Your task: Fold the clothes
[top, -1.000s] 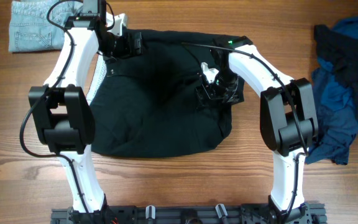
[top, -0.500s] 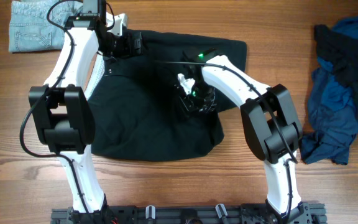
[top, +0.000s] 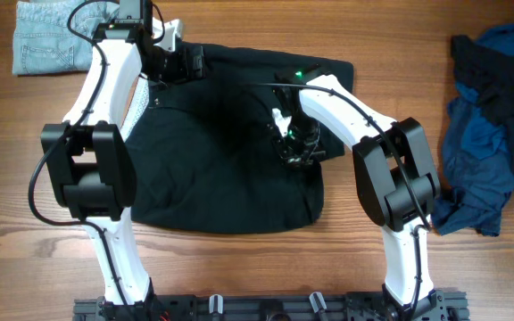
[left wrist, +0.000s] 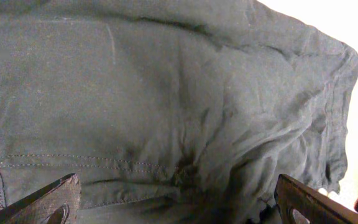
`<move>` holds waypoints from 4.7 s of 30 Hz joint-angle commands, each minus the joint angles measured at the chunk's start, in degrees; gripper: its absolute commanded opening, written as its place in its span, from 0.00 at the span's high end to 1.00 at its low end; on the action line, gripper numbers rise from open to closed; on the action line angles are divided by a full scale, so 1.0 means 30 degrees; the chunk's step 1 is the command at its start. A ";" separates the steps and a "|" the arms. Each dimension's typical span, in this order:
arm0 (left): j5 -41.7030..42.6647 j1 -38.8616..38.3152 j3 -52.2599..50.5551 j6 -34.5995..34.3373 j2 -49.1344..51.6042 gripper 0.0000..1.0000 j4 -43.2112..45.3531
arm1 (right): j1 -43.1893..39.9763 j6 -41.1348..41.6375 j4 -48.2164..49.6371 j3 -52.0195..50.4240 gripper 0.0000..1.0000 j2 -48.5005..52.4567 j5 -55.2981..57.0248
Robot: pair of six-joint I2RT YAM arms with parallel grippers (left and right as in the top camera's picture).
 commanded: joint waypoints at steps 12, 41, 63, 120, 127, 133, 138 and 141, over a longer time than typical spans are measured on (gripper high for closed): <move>-0.2419 -0.0051 -0.0175 0.0160 -0.0255 0.00 0.0918 | -0.1698 0.3279 -0.5253 0.0335 0.96 -0.5880 -0.4277; -0.2426 -0.0051 -0.0175 0.0168 -0.0255 0.00 0.2317 | -0.2135 0.6105 -0.4874 -0.2827 0.47 -0.8684 -0.0197; -0.2419 -0.0051 -0.0175 0.0160 -0.0255 0.00 0.2572 | -0.2127 0.6441 0.5552 -1.1183 0.48 -0.8473 -0.0882; -0.3279 -0.0051 -0.0175 0.0168 -0.0255 0.00 0.2754 | -0.2237 0.5829 -0.5253 -0.5858 0.96 -0.9734 -0.5428; -0.3271 -0.0051 -0.0175 0.0168 -0.0255 0.00 0.2790 | -0.2244 0.6098 -0.5253 -0.5850 0.92 -0.9734 -0.5435; -0.2521 -0.0051 -0.0175 0.0175 -0.0255 0.00 0.2637 | -0.2404 0.6834 -0.5246 -0.5850 0.71 -0.9734 -0.5705; -0.1020 -0.0058 -0.0175 0.0284 -0.0262 0.17 0.2514 | -0.3548 0.7927 -0.4517 -0.5843 0.39 -0.9734 -0.4503; -0.1027 -0.0051 -0.0131 0.1268 -0.0291 0.54 0.2506 | -0.4328 0.8123 -0.2550 -0.5843 0.32 -0.9734 -0.4029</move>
